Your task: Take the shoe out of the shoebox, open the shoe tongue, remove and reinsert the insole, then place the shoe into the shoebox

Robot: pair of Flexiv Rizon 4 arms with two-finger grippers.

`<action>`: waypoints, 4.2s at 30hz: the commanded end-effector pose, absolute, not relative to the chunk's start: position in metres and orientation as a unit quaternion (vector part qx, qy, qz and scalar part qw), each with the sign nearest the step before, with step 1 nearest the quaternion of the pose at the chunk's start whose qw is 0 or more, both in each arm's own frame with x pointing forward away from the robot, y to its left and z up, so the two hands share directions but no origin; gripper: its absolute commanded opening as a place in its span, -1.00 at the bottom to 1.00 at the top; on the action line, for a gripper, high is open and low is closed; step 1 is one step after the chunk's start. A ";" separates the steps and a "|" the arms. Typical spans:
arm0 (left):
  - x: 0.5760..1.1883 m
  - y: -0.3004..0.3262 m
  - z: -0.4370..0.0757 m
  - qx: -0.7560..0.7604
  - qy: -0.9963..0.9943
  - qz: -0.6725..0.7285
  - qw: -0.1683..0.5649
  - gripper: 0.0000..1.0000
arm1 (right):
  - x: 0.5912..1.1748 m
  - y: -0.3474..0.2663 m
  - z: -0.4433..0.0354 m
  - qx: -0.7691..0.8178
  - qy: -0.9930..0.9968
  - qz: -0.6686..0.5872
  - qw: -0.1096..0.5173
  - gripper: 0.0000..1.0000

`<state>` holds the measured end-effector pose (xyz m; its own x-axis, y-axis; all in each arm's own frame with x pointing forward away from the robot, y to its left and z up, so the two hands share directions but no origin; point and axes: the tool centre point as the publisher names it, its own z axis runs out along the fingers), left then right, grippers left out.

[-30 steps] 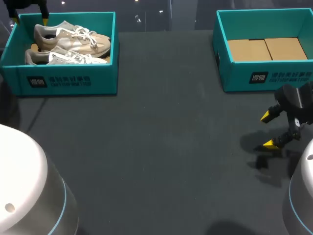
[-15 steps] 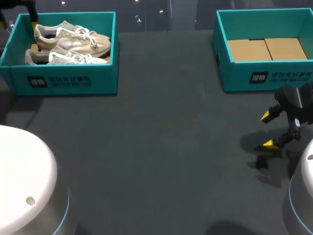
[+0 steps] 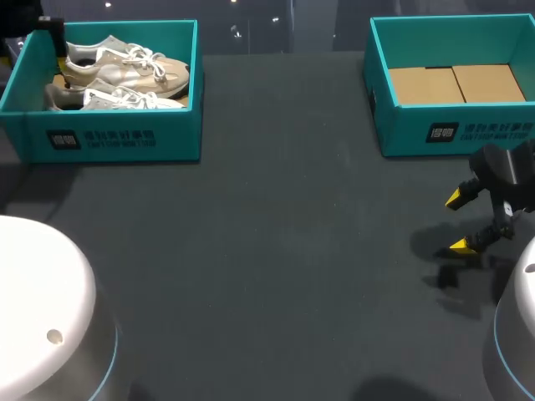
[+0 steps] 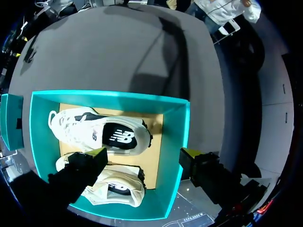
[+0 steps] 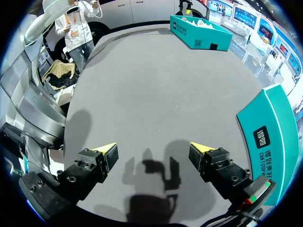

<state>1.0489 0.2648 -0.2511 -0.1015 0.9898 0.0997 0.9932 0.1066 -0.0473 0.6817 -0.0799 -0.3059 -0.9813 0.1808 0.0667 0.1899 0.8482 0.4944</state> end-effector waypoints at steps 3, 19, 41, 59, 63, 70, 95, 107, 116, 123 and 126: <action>1.043 0.267 -0.269 -0.672 -0.739 -0.026 0.032 1.00 | 0.680 -0.079 -0.306 -0.097 -0.962 -0.257 0.008 1.00; 1.037 0.266 -0.311 -0.690 -0.722 -0.030 0.026 1.00 | 0.680 -0.079 -0.306 -0.097 -0.962 -0.257 0.008 1.00; 1.046 0.272 -0.353 -0.695 -0.718 -0.023 0.038 0.78 | 0.680 -0.079 -0.306 -0.097 -0.962 -0.257 0.008 1.00; 1.040 0.279 -0.366 -0.695 -0.716 -0.026 0.056 -1.00 | 0.680 -0.079 -0.306 -0.097 -0.962 -0.257 0.008 1.00; 1.040 0.281 -0.364 -0.697 -0.715 -0.026 0.058 -1.00 | 0.680 -0.079 -0.306 -0.097 -0.962 -0.257 0.008 1.00; 1.038 0.289 -0.350 -0.700 -0.712 -0.024 0.046 -1.00 | 0.680 -0.079 -0.306 -0.097 -0.962 -0.257 0.008 1.00; 1.063 0.293 -0.232 -0.663 -0.747 -0.028 0.044 -1.00 | 0.680 -0.079 -0.306 -0.097 -0.962 -0.257 0.008 1.00; 1.037 0.279 -0.171 -0.657 -0.750 -0.028 0.066 -1.00 | 0.680 -0.079 -0.306 -0.097 -0.962 -0.257 0.008 1.00; 1.006 0.256 -0.145 -0.654 -0.748 -0.023 0.111 -1.00 | 0.680 -0.079 -0.306 -0.097 -0.962 -0.257 0.008 1.00; 0.996 0.250 -0.138 -0.658 -0.744 -0.014 0.116 -1.00 | 0.680 -0.079 -0.306 -0.097 -0.962 -0.257 0.008 1.00; 0.996 0.250 -0.138 -0.658 -0.744 -0.014 0.116 -1.00 | 0.680 -0.079 -0.306 -0.097 -0.962 -0.257 0.008 1.00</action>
<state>0.9973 0.2492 -0.1384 -0.1074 0.9752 0.1934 0.9818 0.1347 -0.1342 0.6817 -0.0798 -0.3059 -0.9813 0.1807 0.0667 0.1898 0.8482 0.4944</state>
